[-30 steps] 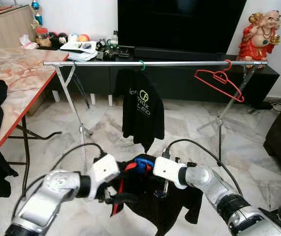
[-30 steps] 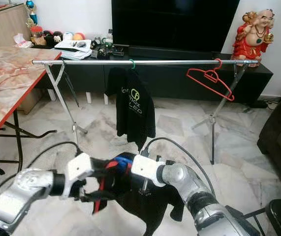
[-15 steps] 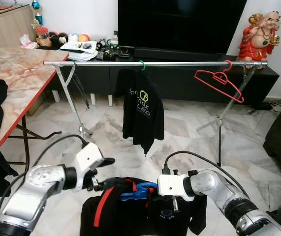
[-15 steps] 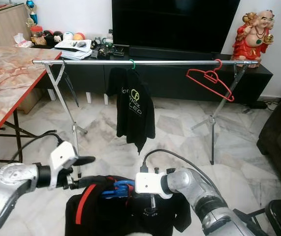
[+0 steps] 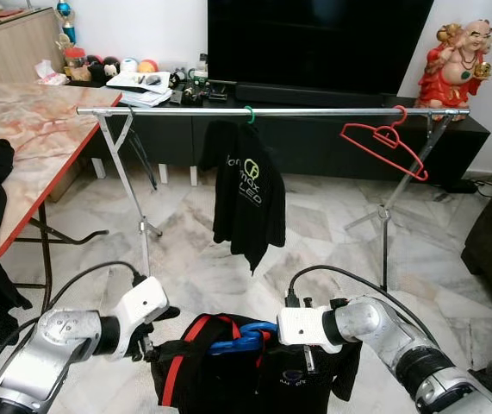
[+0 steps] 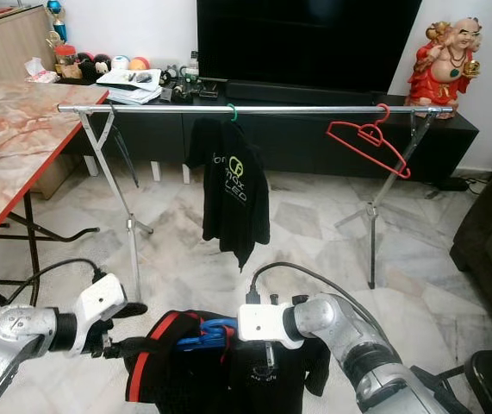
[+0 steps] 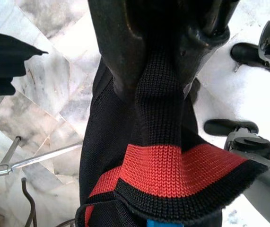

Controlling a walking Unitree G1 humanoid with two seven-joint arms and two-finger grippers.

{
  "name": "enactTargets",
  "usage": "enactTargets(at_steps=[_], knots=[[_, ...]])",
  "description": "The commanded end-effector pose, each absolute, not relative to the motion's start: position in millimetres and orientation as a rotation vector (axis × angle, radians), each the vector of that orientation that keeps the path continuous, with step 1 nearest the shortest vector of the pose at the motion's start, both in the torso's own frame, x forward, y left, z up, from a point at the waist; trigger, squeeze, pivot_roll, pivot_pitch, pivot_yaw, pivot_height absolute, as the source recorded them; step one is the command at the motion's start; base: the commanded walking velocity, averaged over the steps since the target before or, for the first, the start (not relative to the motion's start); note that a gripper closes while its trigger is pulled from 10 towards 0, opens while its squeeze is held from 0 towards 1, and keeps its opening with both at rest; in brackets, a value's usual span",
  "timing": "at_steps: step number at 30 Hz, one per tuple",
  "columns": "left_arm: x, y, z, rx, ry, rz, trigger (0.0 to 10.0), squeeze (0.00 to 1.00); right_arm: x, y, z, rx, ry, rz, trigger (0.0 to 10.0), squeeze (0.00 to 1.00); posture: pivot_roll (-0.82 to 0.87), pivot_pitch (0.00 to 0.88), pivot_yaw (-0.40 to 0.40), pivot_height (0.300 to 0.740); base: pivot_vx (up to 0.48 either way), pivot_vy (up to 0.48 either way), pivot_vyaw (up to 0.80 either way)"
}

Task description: Hang hanger

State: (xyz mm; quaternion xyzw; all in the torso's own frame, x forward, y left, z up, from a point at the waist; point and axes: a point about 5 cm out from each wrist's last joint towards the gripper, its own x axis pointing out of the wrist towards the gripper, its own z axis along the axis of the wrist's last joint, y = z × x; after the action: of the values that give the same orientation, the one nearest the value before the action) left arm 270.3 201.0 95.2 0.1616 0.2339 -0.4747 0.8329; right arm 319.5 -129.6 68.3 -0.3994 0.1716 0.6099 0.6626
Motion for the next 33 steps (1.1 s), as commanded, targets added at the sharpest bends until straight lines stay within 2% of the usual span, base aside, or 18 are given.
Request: enactTargets(at_steps=[1,16,29,30,31,33], knots=[[269.4,199.7,94.6,0.328,0.489,-1.028,10.0,0.0,325.6,-128.3,81.2,-0.893,0.318,1.365,0.0,0.0,0.08,0.0,-0.084,0.74,0.0,0.0,0.0],[264.9,160.6,85.3,0.286,0.467,-1.183,10.0,0.0,329.3,-125.3,91.6,-0.85,0.263,1.359,0.0,0.0,0.07,0.0,-0.081,0.74,0.0,0.0,0.0],[267.5,138.4,87.3,0.356,0.433,-1.227,10.0,0.0,332.0,-117.4,99.2,-0.796,0.221,1.357,0.0,0.0,0.06,0.0,-0.08,0.74,0.0,0.0,0.0],[268.1,136.2,87.7,0.356,0.428,-1.228,9.9,0.0,332.3,-116.8,99.6,-0.797,0.219,1.354,0.0,0.0,0.06,0.0,-0.08,0.74,0.0,0.0,0.0],[268.4,134.8,87.7,0.363,0.426,-1.23,8.7,0.0,332.5,-116.0,99.9,-0.796,0.216,1.353,0.0,0.0,0.07,0.0,-0.081,0.74,0.0,0.0,0.0],[268.2,133.5,86.8,0.381,0.43,-1.234,8.2,0.0,332.9,-115.3,100.4,-0.791,0.212,1.348,0.0,0.0,0.07,0.0,-0.081,0.74,0.0,0.0,0.0]])
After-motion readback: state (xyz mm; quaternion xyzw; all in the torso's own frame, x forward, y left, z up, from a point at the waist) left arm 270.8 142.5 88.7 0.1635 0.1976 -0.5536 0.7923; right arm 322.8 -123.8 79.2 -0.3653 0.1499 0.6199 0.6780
